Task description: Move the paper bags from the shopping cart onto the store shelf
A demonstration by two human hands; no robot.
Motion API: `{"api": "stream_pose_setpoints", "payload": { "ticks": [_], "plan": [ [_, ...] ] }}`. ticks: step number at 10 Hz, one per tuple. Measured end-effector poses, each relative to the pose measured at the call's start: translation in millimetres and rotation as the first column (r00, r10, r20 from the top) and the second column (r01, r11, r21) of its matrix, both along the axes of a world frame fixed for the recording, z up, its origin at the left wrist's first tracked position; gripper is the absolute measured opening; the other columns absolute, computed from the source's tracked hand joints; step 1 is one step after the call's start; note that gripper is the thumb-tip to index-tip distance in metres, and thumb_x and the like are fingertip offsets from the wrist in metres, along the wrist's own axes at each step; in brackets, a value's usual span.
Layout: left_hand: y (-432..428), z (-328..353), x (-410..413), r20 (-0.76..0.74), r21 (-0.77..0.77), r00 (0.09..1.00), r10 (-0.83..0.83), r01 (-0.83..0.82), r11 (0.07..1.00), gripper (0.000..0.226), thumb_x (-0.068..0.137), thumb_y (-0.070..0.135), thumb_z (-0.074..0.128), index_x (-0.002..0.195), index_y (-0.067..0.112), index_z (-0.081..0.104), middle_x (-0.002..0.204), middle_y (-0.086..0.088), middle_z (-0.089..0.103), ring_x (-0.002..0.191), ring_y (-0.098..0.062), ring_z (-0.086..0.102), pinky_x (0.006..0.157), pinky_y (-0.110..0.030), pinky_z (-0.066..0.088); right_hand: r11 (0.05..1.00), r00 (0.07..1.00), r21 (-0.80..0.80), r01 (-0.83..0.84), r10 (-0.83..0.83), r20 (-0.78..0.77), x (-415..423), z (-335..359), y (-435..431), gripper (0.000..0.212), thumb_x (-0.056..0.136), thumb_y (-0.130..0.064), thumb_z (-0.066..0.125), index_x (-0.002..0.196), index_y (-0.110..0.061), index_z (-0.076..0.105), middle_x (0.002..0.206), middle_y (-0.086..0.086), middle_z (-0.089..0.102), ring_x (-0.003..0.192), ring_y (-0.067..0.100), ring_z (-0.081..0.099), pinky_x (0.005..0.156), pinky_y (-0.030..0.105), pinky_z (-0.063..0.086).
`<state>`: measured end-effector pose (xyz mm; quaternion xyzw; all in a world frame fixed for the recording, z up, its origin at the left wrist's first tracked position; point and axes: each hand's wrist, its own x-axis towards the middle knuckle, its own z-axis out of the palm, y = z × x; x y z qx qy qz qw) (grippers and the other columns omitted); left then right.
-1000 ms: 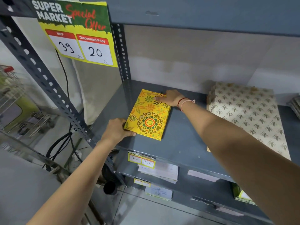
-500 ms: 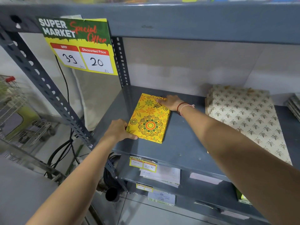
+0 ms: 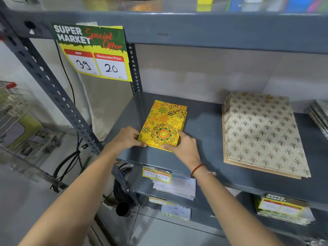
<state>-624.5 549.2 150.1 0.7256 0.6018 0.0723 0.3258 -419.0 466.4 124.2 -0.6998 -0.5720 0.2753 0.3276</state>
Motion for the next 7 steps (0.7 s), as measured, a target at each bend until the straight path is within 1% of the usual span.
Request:
{"api": "stream_pose_setpoints", "payload": {
  "ticks": [1, 2, 3, 4, 5, 6, 7],
  "plan": [
    [2.0, 4.1, 2.9, -0.059, 0.013, 0.998, -0.003, 0.004, 1.000, 0.042, 0.064, 0.030, 0.085, 0.090, -0.002, 0.074, 0.076, -0.009, 0.058, 0.077, -0.016, 0.051, 0.068, -0.026, 0.029, 1.000, 0.999, -0.019, 0.010, -0.009, 0.050, -4.2, 0.8, -1.3, 0.054, 0.064, -0.039, 0.083, 0.107, -0.012, 0.062, 0.106, 0.008, 0.073, 0.099, 0.030, 0.066, 0.085, 0.036, 0.054],
    [2.7, 6.6, 6.2, -0.092, 0.018, 0.996, 0.006, -0.004, 1.000, 0.045, 0.063, 0.031, 0.085, 0.088, -0.004, 0.074, 0.073, -0.011, 0.057, 0.074, -0.017, 0.049, 0.065, -0.027, 0.026, 0.999, 0.996, -0.036, 0.000, 0.003, 0.089, -2.5, 0.4, 0.2, 0.053, 0.066, -0.035, 0.083, 0.107, -0.009, 0.060, 0.107, 0.012, 0.072, 0.100, 0.032, 0.066, 0.084, 0.038, 0.054],
    [-1.9, 11.1, 9.2, -0.121, 0.007, 0.992, 0.019, -0.018, 1.000, 0.044, 0.064, 0.031, 0.085, 0.084, -0.006, 0.072, 0.067, -0.010, 0.052, 0.071, -0.018, 0.046, 0.061, -0.028, 0.024, 0.998, 0.996, -0.061, -0.011, 0.016, 0.083, -2.2, 3.3, -2.0, 0.055, 0.067, -0.032, 0.083, 0.109, -0.007, 0.058, 0.109, 0.013, 0.070, 0.101, 0.033, 0.065, 0.086, 0.038, 0.054],
    [-8.1, 15.4, 9.2, -0.169, -0.005, 0.986, 0.001, -0.002, 1.000, 0.039, 0.064, 0.030, 0.085, 0.074, -0.003, 0.067, 0.069, -0.010, 0.053, 0.071, -0.022, 0.051, 0.057, -0.029, 0.025, 0.998, 0.996, -0.054, -0.019, 0.024, 0.090, -2.0, 6.9, -7.4, 0.057, 0.067, -0.032, 0.083, 0.110, -0.006, 0.056, 0.111, 0.014, 0.069, 0.104, 0.033, 0.063, 0.087, 0.038, 0.053],
    [-18.0, 21.8, 10.2, -0.306, 0.005, 0.952, 0.003, -0.002, 1.000, 0.039, 0.065, 0.028, 0.084, 0.081, 0.003, 0.059, 0.093, -0.018, 0.064, 0.094, -0.034, 0.062, 0.066, -0.032, 0.040, 0.999, 0.995, -0.037, -0.031, 0.035, 0.097, -0.9, 16.9, -20.5, 0.067, 0.072, -0.036, 0.078, 0.126, -0.007, 0.050, 0.122, 0.016, 0.062, 0.113, 0.035, 0.057, 0.092, 0.041, 0.050],
    [-35.2, 28.0, 18.4, -0.284, 0.200, 0.958, 0.049, 0.009, 0.980, 0.052, 0.073, 0.023, 0.077, 0.117, 0.001, 0.059, 0.117, -0.020, 0.065, 0.108, -0.036, 0.061, 0.085, -0.038, 0.051, 0.998, 0.983, 0.044, -0.054, 0.046, 0.175, 6.8, 27.7, -38.2, 0.054, 0.082, -0.036, 0.068, 0.127, -0.009, 0.054, 0.125, 0.015, 0.060, 0.116, 0.035, 0.055, 0.095, 0.041, 0.047],
    [-58.9, 40.8, 30.9, -0.192, 0.392, 0.980, -0.058, 0.131, 0.910, 0.051, 0.081, 0.027, 0.069, 0.128, 0.011, 0.057, 0.124, -0.014, 0.063, 0.114, -0.033, 0.058, 0.095, -0.042, 0.049, 0.985, 0.982, 0.162, -0.053, 0.022, 0.187, 15.4, 41.0, -56.8, 0.035, 0.088, -0.031, 0.062, 0.116, -0.010, 0.063, 0.117, 0.011, 0.064, 0.110, 0.030, 0.058, 0.093, 0.037, 0.047]
  ]
}}
